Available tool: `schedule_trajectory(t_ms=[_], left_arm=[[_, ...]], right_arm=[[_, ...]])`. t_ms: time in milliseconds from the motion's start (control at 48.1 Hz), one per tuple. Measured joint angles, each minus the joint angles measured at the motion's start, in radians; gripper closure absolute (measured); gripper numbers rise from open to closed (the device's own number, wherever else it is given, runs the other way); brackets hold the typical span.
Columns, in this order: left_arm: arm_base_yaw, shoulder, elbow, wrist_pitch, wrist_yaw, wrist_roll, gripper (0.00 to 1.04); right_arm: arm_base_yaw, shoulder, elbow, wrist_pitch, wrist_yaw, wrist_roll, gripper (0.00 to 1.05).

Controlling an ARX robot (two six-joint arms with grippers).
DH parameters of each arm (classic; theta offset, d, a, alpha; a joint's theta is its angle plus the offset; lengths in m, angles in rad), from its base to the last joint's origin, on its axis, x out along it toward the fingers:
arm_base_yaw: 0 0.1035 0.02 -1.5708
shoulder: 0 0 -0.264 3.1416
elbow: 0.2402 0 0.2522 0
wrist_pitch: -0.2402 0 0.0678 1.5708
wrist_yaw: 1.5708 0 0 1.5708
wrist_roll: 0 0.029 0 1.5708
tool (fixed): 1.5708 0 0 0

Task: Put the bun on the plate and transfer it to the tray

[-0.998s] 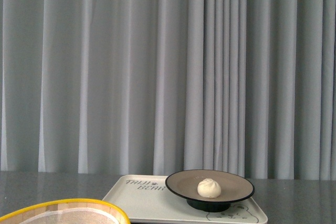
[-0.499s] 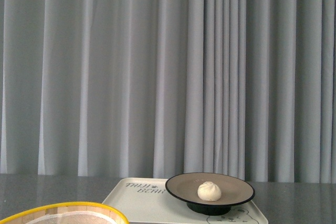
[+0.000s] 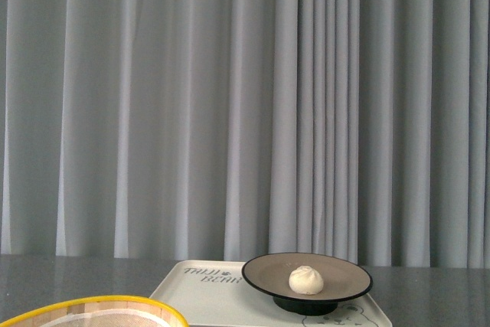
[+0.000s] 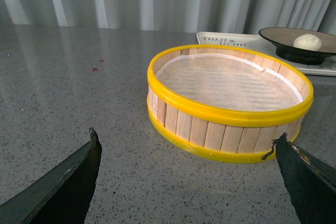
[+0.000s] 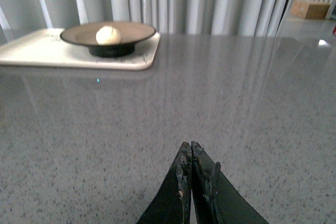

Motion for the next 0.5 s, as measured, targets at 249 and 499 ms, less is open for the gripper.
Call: schedule_trajectory(t_ms=[249,499], left_arm=[[0.0,0.0,0.0,0.0,0.001,0.0,0.07],[0.0,0.0,0.0,0.0,0.0,0.0,0.07]], right_arm=[[0.0,-0.035,0.0,-0.009,0.0,0.0,0.95],[0.0,-0.035,0.0,-0.009,0.0,0.0,0.53]])
